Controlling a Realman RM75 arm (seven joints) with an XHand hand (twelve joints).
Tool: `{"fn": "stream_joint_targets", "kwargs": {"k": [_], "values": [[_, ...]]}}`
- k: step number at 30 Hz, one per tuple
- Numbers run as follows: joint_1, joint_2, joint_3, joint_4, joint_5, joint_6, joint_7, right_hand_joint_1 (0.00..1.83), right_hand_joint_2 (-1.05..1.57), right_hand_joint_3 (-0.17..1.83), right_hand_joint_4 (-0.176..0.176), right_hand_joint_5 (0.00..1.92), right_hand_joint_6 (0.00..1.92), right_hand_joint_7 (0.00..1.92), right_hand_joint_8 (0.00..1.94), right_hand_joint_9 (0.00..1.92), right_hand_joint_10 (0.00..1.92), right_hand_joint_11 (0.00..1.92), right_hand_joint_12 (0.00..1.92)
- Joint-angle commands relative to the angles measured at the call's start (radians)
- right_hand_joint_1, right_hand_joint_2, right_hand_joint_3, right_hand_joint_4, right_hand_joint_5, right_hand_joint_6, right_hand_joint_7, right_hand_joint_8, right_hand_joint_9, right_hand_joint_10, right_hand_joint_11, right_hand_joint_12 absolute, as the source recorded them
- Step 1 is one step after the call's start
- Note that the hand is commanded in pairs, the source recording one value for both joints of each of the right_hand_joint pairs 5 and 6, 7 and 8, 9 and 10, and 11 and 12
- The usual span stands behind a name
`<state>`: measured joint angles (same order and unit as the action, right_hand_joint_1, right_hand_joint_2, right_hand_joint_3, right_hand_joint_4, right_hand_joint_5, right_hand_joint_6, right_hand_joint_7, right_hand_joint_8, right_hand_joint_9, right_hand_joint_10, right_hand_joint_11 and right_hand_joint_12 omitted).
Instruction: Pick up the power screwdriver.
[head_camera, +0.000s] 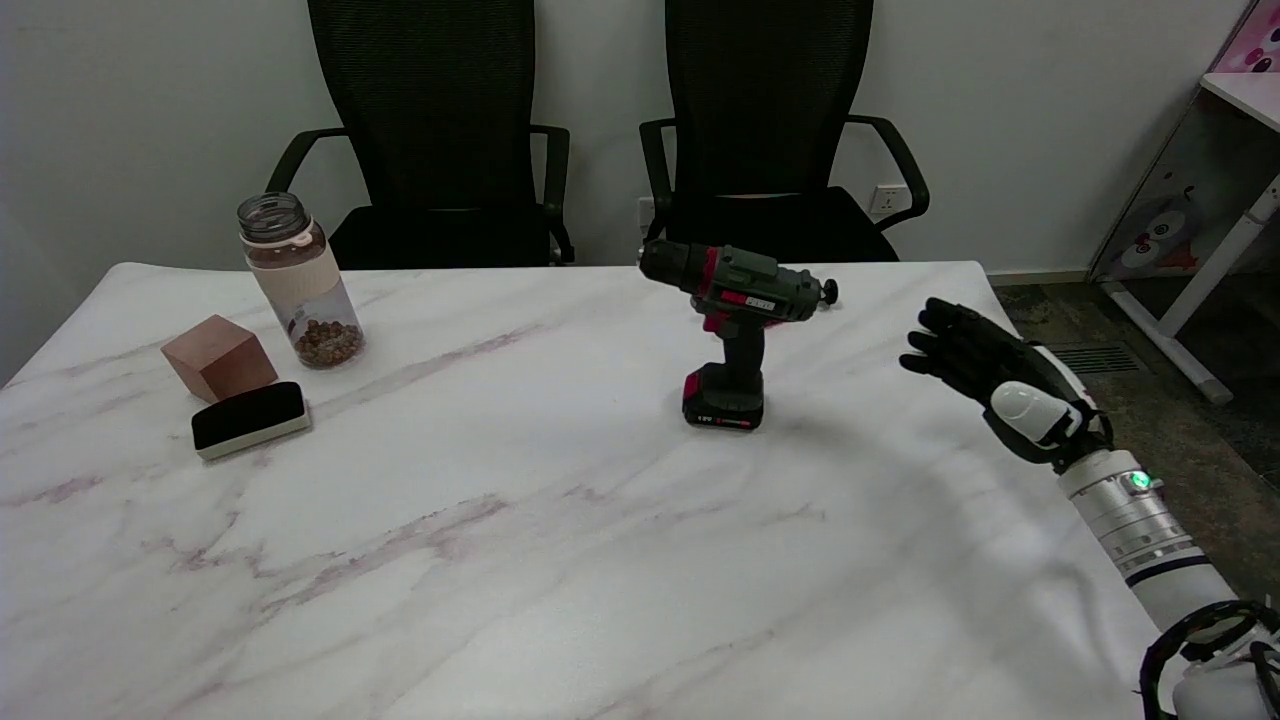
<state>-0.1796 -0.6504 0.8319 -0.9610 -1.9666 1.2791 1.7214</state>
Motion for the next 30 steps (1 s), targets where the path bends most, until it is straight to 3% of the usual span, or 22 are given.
{"fn": "stream_joint_targets", "kwargs": {"k": [1, 11, 21, 25, 30], "values": [[0.087, -0.106, 0.039, 0.034, -0.071, -0.178, 0.023, 0.92, -0.23, 0.83, -0.026, 0.33, 0.33, 0.33, 0.33, 0.44, 0.44, 0.54, 0.54], [0.172, -0.131, -0.016, 0.034, -0.079, -0.194, 0.006, 0.91, -0.16, 0.72, -0.044, 0.35, 0.35, 0.35, 0.35, 0.48, 0.48, 0.60, 0.60], [0.254, -0.181, -0.066, 0.022, -0.066, -0.208, -0.183, 0.88, 0.03, 0.67, -0.081, 0.33, 0.33, 0.33, 0.33, 0.49, 0.49, 0.64, 0.64], [0.270, -0.190, -0.071, 0.021, -0.040, -0.209, -0.244, 0.88, 0.08, 0.66, -0.092, 0.30, 0.30, 0.30, 0.30, 0.47, 0.47, 0.58, 0.58], [0.282, -0.190, -0.077, 0.008, -0.038, -0.235, -0.295, 0.87, 0.09, 0.68, -0.098, 0.29, 0.29, 0.29, 0.29, 0.42, 0.42, 0.33, 0.33]]}}
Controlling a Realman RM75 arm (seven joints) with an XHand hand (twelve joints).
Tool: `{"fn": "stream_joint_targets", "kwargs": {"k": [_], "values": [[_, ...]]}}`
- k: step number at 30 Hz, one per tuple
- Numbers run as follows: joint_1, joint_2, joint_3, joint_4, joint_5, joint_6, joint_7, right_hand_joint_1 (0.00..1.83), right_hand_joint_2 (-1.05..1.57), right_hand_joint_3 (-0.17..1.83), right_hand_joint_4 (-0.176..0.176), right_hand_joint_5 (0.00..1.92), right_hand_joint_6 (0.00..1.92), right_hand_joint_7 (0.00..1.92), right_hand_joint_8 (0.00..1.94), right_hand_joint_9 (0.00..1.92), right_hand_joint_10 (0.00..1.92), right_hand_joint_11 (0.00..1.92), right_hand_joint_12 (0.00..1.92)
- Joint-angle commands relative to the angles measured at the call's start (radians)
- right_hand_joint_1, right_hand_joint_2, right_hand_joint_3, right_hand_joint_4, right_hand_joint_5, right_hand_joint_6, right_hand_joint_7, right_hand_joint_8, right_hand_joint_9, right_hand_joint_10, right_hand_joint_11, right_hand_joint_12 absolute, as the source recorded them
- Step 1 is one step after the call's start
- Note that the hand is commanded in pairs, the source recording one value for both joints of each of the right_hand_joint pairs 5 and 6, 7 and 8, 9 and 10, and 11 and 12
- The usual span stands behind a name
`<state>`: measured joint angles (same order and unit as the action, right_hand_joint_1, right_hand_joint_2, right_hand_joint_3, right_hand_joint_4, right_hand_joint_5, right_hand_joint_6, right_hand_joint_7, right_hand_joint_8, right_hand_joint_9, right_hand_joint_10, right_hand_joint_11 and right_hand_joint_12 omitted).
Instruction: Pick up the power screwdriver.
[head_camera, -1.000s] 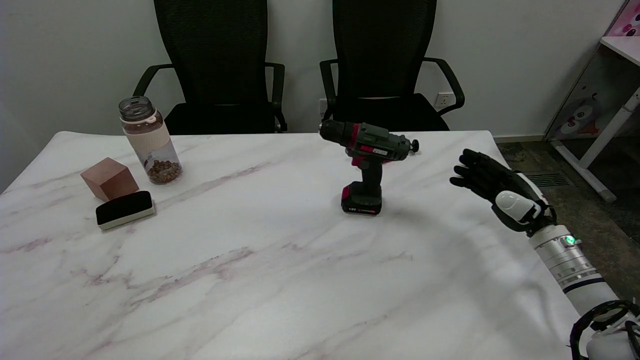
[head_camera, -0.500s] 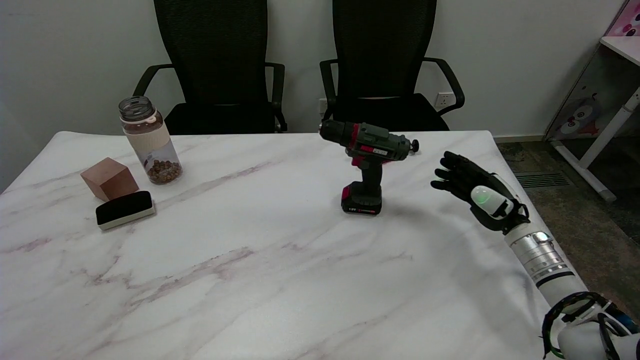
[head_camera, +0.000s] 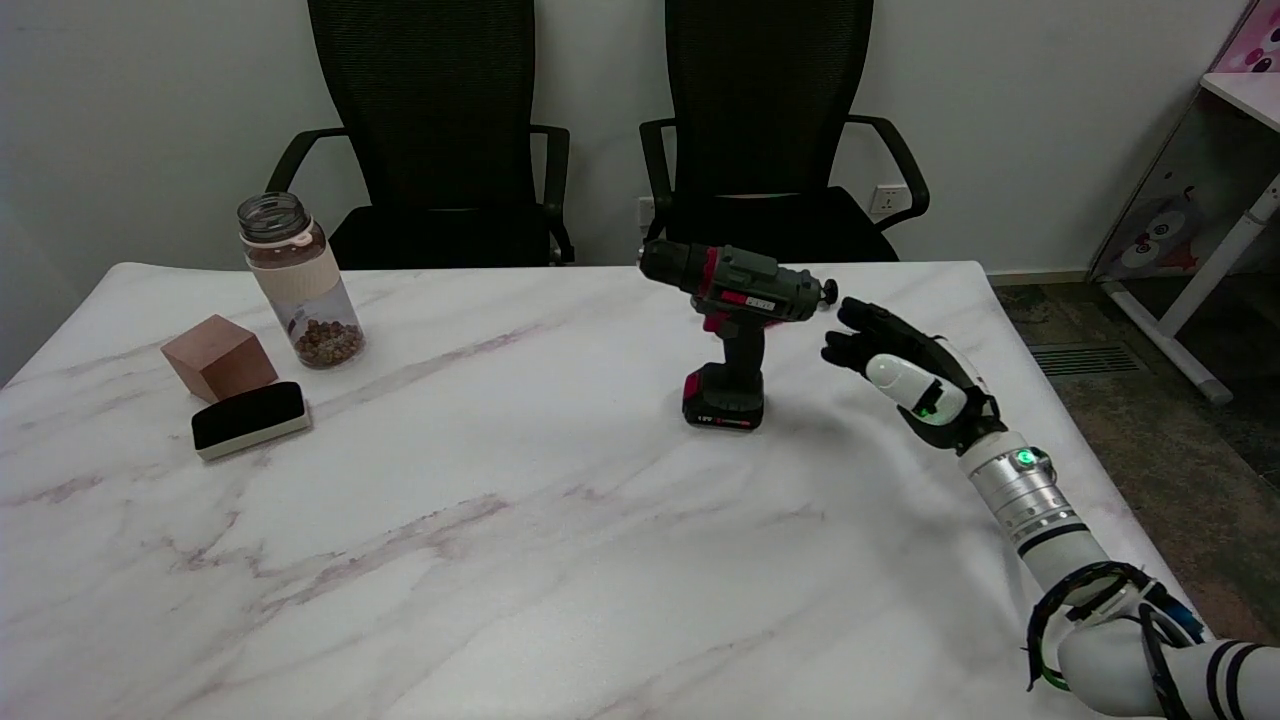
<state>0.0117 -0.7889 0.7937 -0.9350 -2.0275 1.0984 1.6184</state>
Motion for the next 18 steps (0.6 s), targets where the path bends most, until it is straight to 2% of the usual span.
{"fn": "stream_joint_targets", "kwargs": {"k": [1, 18], "values": [[0.093, -0.052, -0.041, -0.019, 0.023, -0.056, -0.199, 0.88, 0.09, 0.69, -0.098, 0.28, 0.28, 0.28, 0.28, 0.40, 0.40, 0.30, 0.30], [0.143, -0.106, -0.077, -0.033, 0.015, -0.077, -0.242, 0.88, 0.06, 0.72, -0.088, 0.17, 0.17, 0.17, 0.17, 0.30, 0.30, 0.28, 0.28]]}}
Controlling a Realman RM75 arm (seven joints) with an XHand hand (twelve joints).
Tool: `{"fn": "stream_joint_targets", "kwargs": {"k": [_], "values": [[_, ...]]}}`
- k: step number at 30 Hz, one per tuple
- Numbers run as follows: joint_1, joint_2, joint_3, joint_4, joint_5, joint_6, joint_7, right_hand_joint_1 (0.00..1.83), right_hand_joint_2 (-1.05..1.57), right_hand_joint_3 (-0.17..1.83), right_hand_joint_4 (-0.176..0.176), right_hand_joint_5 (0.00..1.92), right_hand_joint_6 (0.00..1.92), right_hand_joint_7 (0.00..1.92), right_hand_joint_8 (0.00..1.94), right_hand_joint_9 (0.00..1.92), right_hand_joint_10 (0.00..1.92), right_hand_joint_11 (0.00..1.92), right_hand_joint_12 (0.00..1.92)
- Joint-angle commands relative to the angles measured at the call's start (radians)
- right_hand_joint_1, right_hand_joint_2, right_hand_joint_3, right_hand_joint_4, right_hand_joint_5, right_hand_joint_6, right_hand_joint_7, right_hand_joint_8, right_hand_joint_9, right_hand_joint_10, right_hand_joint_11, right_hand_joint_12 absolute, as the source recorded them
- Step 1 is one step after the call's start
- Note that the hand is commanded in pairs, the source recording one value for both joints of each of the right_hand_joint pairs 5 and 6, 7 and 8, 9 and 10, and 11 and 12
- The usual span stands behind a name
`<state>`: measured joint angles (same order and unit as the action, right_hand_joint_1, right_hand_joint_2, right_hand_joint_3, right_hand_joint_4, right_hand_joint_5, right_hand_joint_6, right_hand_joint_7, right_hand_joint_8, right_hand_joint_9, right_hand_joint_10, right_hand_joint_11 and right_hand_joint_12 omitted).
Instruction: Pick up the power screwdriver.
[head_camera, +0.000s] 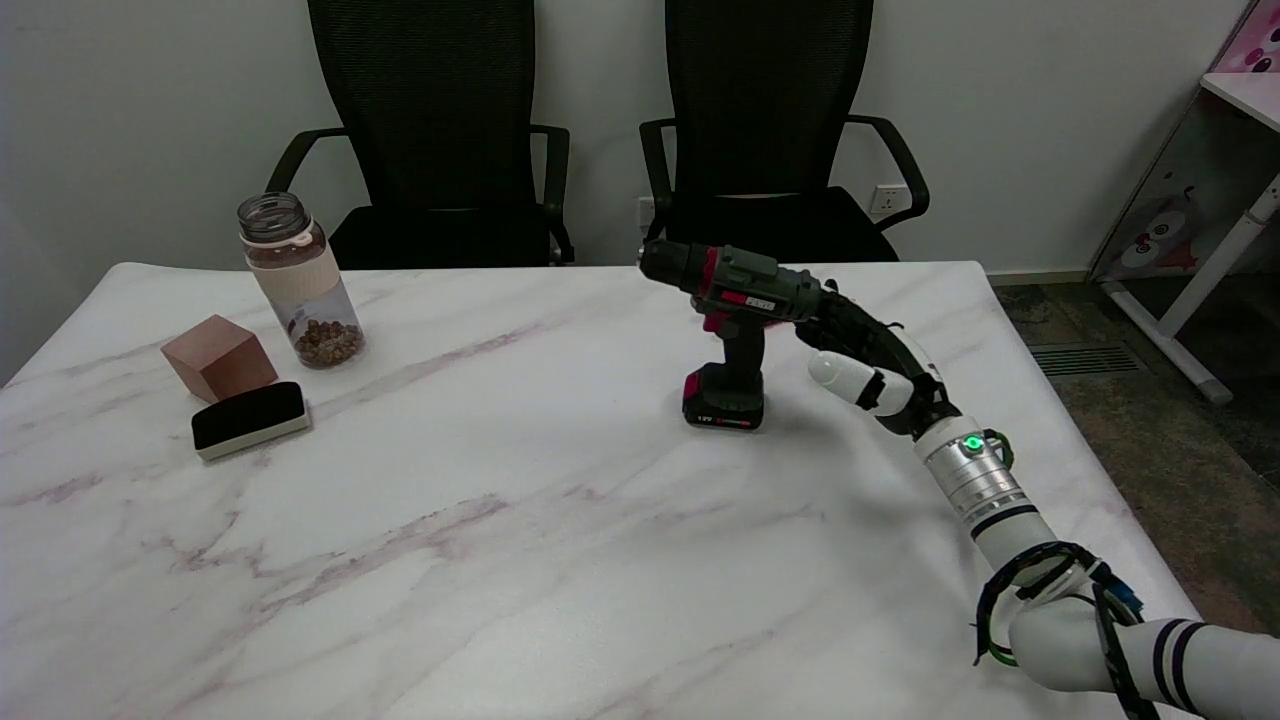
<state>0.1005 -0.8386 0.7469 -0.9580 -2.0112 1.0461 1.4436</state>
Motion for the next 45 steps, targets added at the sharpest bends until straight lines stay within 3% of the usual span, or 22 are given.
{"fn": "stream_joint_targets", "kwargs": {"k": [1, 24, 45], "values": [[0.056, -0.062, -0.031, -0.010, -0.001, -0.025, -0.068, 0.88, 0.05, 0.72, -0.086, 0.16, 0.16, 0.16, 0.16, 0.30, 0.30, 0.29, 0.29], [0.147, -0.163, -0.088, 0.114, -0.003, -0.037, -0.068, 0.91, -0.07, 0.76, -0.059, 0.04, 0.04, 0.04, 0.04, 0.28, 0.28, 0.30, 0.30], [0.200, -0.189, -0.109, 0.150, -0.003, -0.071, -0.068, 0.91, -0.12, 0.75, -0.047, 0.01, 0.01, 0.01, 0.01, 0.26, 0.26, 0.29, 0.29]]}}
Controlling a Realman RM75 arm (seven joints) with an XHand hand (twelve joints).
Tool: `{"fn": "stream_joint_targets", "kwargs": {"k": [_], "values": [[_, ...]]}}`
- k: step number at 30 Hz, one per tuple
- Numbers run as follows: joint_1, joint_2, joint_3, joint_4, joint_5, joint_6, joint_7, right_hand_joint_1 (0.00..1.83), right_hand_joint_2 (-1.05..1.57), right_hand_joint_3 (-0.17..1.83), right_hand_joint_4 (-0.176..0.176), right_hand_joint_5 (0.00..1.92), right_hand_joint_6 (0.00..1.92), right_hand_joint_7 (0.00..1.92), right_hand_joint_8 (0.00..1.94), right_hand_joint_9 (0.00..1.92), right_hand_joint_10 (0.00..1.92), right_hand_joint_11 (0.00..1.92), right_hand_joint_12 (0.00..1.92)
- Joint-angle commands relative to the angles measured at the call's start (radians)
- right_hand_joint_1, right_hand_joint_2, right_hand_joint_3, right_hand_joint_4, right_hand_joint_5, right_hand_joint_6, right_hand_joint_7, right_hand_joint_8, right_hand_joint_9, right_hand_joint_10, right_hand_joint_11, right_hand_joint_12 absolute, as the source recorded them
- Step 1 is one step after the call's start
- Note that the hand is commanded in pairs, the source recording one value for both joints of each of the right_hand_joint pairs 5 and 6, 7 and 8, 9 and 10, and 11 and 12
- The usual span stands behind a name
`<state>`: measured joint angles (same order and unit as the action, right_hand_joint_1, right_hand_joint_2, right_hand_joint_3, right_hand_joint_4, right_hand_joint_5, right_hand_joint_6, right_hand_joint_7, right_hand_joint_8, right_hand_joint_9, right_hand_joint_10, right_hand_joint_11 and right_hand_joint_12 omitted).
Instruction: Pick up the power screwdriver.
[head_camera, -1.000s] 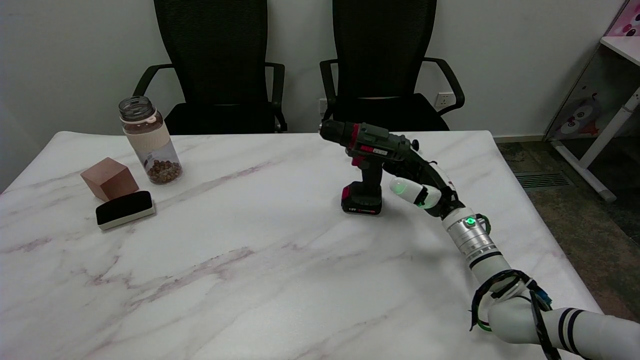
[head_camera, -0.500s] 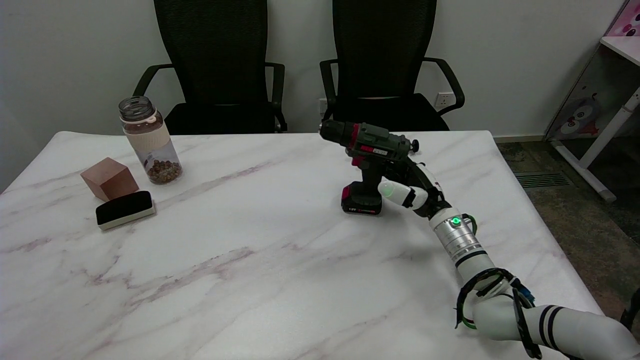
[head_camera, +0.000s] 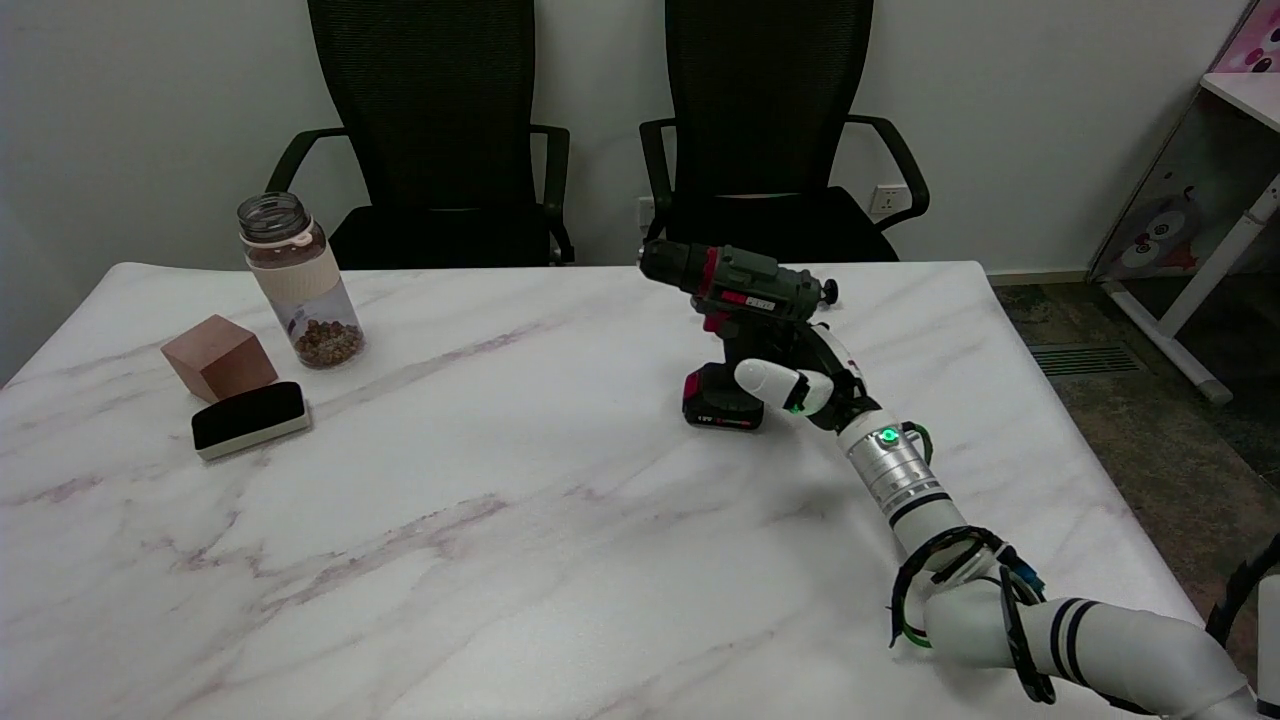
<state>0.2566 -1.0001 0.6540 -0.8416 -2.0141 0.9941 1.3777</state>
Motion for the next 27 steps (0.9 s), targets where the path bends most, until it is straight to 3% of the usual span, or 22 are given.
{"fn": "stream_joint_targets", "kwargs": {"k": [1, 16, 27], "values": [[0.045, -0.028, -0.016, 0.033, 0.000, -0.020, -0.002, 0.91, -0.12, 0.75, -0.047, 0.01, 0.01, 0.01, 0.01, 0.27, 0.27, 0.29, 0.29], [0.050, -0.029, -0.016, 0.027, 0.008, -0.022, 0.007, 0.91, -0.10, 0.71, -0.041, 0.02, 0.02, 0.02, 0.02, 0.45, 0.45, 0.51, 0.51], [0.049, -0.043, -0.016, 0.024, 0.014, -0.022, 0.018, 0.91, -0.11, 0.73, -0.040, 0.01, 0.01, 0.01, 0.01, 0.47, 0.47, 0.54, 0.54]]}}
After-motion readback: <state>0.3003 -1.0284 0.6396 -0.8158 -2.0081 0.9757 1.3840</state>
